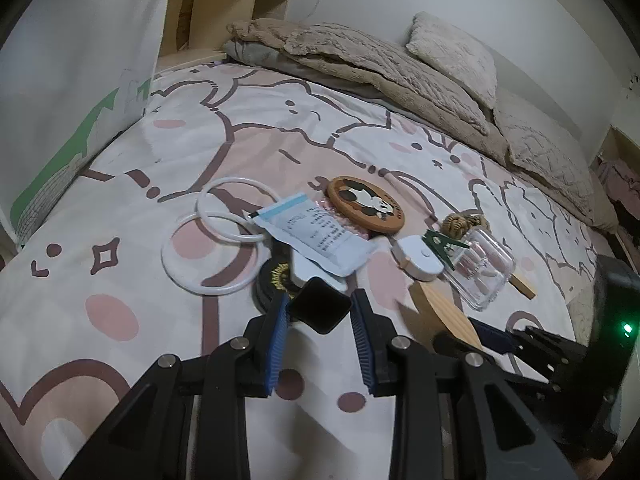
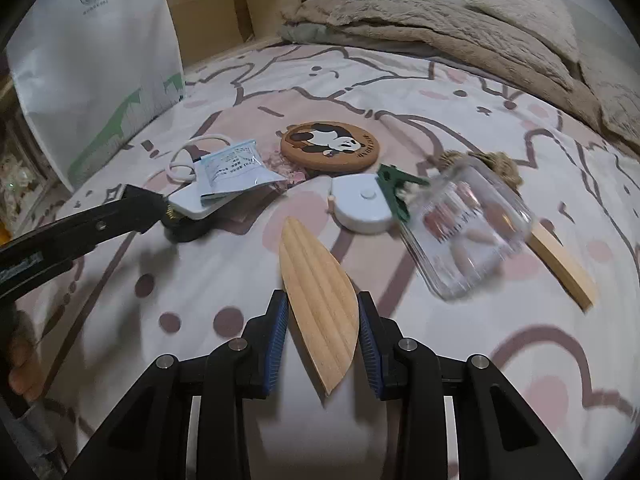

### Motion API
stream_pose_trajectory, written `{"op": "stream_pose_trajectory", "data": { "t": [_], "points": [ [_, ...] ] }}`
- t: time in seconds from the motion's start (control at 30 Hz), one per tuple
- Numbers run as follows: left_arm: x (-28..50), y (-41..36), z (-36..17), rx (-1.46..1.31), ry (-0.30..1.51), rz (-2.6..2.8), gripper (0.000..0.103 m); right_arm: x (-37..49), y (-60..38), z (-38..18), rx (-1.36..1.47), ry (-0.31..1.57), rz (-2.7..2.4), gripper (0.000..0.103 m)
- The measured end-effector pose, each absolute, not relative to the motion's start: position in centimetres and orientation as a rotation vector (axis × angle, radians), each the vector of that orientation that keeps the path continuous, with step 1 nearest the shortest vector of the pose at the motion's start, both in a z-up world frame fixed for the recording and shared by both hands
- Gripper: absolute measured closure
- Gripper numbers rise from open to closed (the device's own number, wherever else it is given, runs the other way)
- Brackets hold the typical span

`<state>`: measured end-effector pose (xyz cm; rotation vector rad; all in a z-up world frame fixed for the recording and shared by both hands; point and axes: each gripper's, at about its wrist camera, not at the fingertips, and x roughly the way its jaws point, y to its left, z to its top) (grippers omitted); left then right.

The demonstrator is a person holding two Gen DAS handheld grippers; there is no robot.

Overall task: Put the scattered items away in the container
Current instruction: 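Carry the black piece and wooden paddle in both tools to the white box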

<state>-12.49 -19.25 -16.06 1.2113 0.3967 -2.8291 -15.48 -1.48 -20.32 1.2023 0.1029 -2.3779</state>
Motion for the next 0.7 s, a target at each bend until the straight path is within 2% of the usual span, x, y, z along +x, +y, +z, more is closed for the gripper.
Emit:
{"op": "stream_pose_trajectory", "data": {
  "t": [0.3,0.47,0.7],
  "points": [
    [-11.8,-17.2,-14.7,1.173,0.323,-2.848,0.072,-12.2,2.7,-17.9,1.170,-0.036,-2.430,0.068],
    [-11.3,-16.9,-14.0,1.171,0.384,-2.865,0.072,-10.1,4.8,-16.7,1.157,-0.118,-2.445,0.068],
    [-10.5,-15.2,-13.5,1.180,0.363,-2.877,0.072,-7.2,6.6,-15.2,1.155,-0.123,-2.469,0.068]
  ]
}}
